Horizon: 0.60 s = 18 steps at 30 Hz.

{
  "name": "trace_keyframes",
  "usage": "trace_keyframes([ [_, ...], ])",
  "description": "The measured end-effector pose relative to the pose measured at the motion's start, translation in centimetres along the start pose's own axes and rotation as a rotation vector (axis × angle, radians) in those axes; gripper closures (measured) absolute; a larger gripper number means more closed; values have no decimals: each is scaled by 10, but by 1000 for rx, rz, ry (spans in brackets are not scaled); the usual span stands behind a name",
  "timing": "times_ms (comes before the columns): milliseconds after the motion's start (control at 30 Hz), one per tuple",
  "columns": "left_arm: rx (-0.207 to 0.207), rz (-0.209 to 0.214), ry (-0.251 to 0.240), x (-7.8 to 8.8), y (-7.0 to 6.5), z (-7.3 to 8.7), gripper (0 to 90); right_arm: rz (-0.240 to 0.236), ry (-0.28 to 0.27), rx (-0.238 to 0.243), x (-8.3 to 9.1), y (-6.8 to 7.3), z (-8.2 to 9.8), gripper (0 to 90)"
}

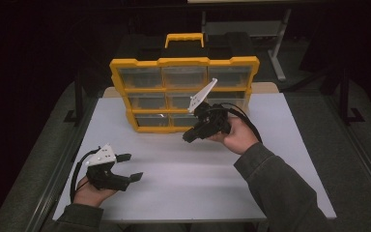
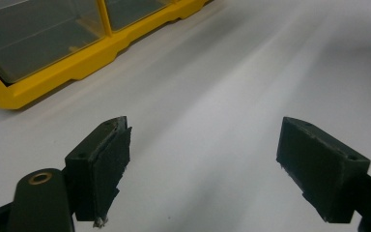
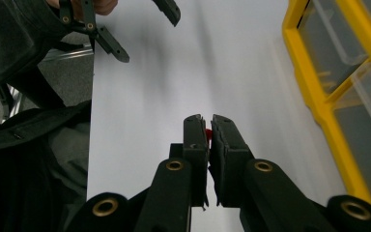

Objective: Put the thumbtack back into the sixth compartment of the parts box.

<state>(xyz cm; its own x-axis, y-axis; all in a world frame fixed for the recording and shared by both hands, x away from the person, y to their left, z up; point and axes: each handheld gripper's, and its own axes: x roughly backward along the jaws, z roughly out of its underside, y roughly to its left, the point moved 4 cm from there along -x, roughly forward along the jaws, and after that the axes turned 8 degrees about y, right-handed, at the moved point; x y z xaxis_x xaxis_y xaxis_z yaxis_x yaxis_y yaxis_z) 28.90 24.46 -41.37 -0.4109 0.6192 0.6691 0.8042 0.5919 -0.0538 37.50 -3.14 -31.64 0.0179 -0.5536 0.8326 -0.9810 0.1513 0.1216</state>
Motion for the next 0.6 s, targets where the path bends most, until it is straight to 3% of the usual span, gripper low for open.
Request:
trace_keyframes([
  [600,8,-5,-3,-1,1,1,189,52,-27,-1,38,-11,-21,841],
])
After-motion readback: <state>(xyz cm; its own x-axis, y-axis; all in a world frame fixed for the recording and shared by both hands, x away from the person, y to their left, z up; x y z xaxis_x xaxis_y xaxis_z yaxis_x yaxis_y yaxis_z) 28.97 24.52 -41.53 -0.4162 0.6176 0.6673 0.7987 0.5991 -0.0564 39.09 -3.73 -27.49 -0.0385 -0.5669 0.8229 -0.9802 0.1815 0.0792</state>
